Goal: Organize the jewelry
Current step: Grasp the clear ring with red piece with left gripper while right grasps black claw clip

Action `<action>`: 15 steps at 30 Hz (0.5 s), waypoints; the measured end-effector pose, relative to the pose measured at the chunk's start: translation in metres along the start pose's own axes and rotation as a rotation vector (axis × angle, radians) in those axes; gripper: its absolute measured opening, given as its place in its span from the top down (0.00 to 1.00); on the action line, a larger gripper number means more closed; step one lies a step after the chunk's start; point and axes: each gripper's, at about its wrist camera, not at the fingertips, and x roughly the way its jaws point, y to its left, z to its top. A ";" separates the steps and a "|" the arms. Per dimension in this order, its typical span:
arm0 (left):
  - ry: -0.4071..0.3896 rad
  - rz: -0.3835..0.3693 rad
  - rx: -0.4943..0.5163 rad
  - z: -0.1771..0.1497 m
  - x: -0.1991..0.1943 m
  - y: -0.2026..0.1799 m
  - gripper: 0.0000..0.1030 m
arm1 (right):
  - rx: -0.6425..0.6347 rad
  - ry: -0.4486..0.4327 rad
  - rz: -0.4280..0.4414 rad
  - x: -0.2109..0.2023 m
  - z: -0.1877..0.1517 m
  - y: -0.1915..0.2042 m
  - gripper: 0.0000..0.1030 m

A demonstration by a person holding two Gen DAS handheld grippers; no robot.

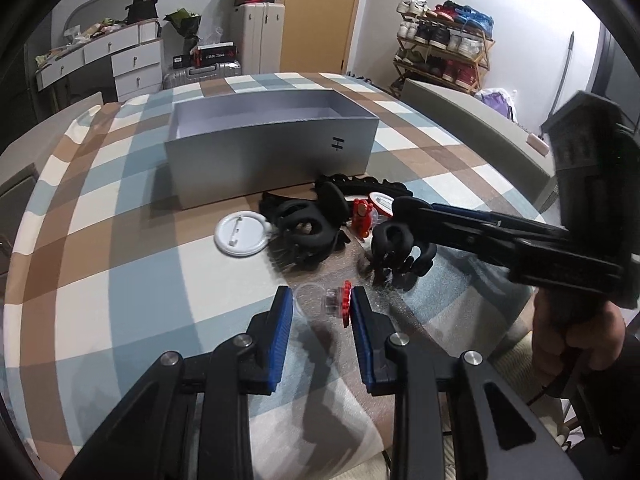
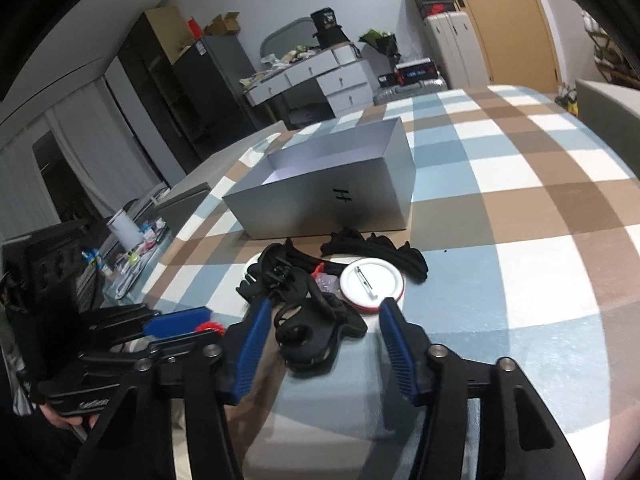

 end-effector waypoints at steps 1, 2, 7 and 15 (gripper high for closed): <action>-0.006 0.002 -0.001 0.000 -0.002 0.001 0.77 | 0.005 0.003 0.003 0.002 0.001 0.000 0.55; -0.012 0.003 -0.004 0.000 -0.004 0.002 0.77 | 0.009 0.008 0.005 0.003 0.002 0.001 0.59; -0.034 0.009 -0.020 0.003 -0.009 0.007 0.77 | -0.008 0.034 0.001 0.008 0.004 0.006 0.78; -0.071 0.016 -0.032 0.008 -0.017 0.013 0.77 | -0.060 0.024 -0.051 0.003 0.004 0.015 0.80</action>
